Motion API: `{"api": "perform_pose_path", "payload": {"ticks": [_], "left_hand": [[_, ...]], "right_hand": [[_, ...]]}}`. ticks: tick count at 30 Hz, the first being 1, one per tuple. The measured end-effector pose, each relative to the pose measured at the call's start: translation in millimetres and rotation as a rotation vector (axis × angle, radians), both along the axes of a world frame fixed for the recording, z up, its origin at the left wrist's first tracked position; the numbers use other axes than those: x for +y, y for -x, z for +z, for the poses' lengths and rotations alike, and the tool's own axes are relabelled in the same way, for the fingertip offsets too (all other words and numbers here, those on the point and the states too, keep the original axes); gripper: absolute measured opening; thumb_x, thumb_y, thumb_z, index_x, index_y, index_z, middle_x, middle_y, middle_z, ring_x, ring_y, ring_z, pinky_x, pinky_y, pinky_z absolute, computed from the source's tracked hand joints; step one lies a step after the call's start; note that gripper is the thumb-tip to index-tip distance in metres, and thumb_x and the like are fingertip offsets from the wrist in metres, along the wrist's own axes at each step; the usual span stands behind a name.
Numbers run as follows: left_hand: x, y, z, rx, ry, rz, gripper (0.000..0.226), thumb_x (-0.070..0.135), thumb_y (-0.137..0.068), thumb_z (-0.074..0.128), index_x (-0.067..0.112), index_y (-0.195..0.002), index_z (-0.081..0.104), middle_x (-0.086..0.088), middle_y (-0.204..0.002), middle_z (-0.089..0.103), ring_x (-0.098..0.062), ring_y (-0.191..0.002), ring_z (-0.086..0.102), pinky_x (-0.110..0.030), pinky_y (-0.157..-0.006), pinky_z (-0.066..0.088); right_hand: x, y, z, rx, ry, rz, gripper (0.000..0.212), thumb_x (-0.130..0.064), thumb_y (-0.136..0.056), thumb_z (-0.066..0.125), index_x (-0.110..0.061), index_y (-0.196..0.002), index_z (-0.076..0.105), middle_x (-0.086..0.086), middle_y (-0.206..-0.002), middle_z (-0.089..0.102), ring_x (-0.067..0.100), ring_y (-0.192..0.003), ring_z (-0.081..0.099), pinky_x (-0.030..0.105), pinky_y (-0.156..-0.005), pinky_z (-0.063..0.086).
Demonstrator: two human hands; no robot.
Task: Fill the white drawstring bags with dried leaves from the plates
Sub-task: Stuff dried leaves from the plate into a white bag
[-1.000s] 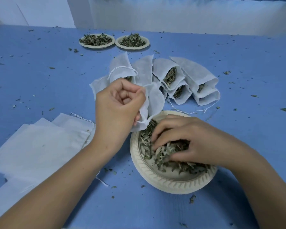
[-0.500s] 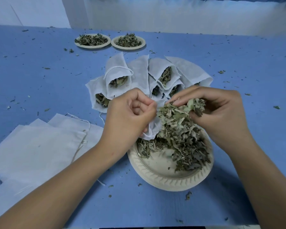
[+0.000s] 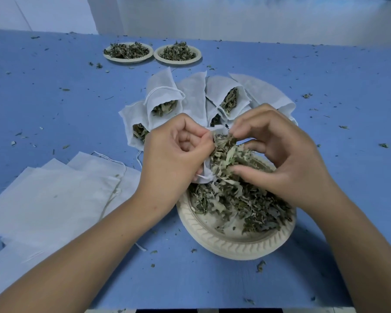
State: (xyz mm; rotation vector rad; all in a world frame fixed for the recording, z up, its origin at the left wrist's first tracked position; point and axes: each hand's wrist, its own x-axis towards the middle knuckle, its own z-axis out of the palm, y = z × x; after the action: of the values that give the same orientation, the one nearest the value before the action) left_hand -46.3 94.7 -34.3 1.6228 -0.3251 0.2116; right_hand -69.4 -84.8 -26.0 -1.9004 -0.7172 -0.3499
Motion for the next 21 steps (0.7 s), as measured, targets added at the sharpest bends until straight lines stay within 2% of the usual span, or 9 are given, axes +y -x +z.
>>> {"api": "perform_pose_path", "payload": {"ticks": [3,6,9,12,14,17,19,21], "left_hand": [[-1,1,-1,-0.033,-0.023,-0.006,0.021,0.008,-0.087,0.069,0.02,-0.071,0.062,0.002,-0.053,0.061,-0.003,-0.038,0.051,-0.017,-0.036,0.042],[-1,2,-1,-0.083,-0.03,-0.041,0.022,0.007,-0.087,0.068,0.021,-0.072,0.061,0.005,-0.052,0.06,-0.003,-0.04,0.05,-0.016,-0.04,0.042],[-2,4,-1,-0.114,-0.024,-0.084,0.018,0.008,-0.085,0.068,0.02,-0.073,0.061,0.007,-0.051,0.057,-0.004,-0.039,0.049,-0.015,-0.042,0.041],[-3,4,-1,-0.093,-0.011,-0.09,0.019,0.006,-0.086,0.069,0.018,-0.073,0.062,0.001,-0.052,0.057,-0.007,-0.037,0.048,-0.016,-0.038,0.04],[-3,3,-1,-0.075,-0.006,-0.069,0.02,0.004,-0.087,0.068,0.018,-0.074,0.062,0.003,-0.052,0.058,-0.005,-0.036,0.048,-0.017,-0.037,0.04],[-1,2,0,-0.067,0.002,-0.023,0.019,0.007,-0.088,0.069,0.019,-0.074,0.062,0.004,-0.053,0.059,-0.004,-0.036,0.049,-0.015,-0.037,0.04],[-1,2,0,-0.062,0.006,-0.004,0.019,0.009,-0.087,0.069,0.019,-0.073,0.062,0.004,-0.053,0.059,-0.003,-0.036,0.05,-0.015,-0.036,0.04],[-1,3,0,-0.061,0.005,-0.006,0.021,0.008,-0.088,0.069,0.021,-0.072,0.061,0.006,-0.052,0.058,-0.003,-0.036,0.049,-0.015,-0.036,0.04]], "right_hand": [[2,0,0,-0.127,0.023,-0.043,0.017,-0.003,-0.08,0.072,-0.006,-0.093,0.061,0.009,-0.1,0.06,0.021,-0.095,0.062,0.032,-0.078,0.054],[8,1,-2,-0.195,0.027,-0.136,0.013,0.01,-0.075,0.069,0.002,-0.085,0.066,0.01,-0.09,0.065,0.017,-0.087,0.065,0.029,-0.075,0.055],[13,2,-6,-0.219,0.09,-0.213,0.009,0.013,-0.073,0.07,0.005,-0.076,0.067,0.012,-0.083,0.067,0.014,-0.081,0.064,0.03,-0.072,0.054],[14,1,-8,-0.264,0.15,-0.267,0.013,0.016,-0.071,0.07,0.004,-0.077,0.07,0.01,-0.083,0.068,0.011,-0.081,0.064,0.029,-0.074,0.053],[10,1,-6,-0.249,0.169,-0.209,0.016,0.009,-0.072,0.076,0.002,-0.085,0.072,0.008,-0.089,0.069,0.011,-0.086,0.065,0.026,-0.078,0.054],[5,3,-3,-0.07,0.114,-0.09,0.036,-0.015,-0.073,0.081,-0.009,-0.106,0.067,0.004,-0.107,0.066,0.014,-0.103,0.064,0.029,-0.088,0.054],[6,3,-2,-0.073,0.094,-0.077,0.033,-0.015,-0.077,0.077,-0.01,-0.107,0.066,0.004,-0.108,0.065,0.016,-0.104,0.064,0.032,-0.088,0.055],[9,3,-3,-0.141,0.069,-0.096,0.023,-0.008,-0.08,0.074,-0.005,-0.102,0.068,0.008,-0.102,0.067,0.015,-0.098,0.066,0.03,-0.084,0.056]]}}
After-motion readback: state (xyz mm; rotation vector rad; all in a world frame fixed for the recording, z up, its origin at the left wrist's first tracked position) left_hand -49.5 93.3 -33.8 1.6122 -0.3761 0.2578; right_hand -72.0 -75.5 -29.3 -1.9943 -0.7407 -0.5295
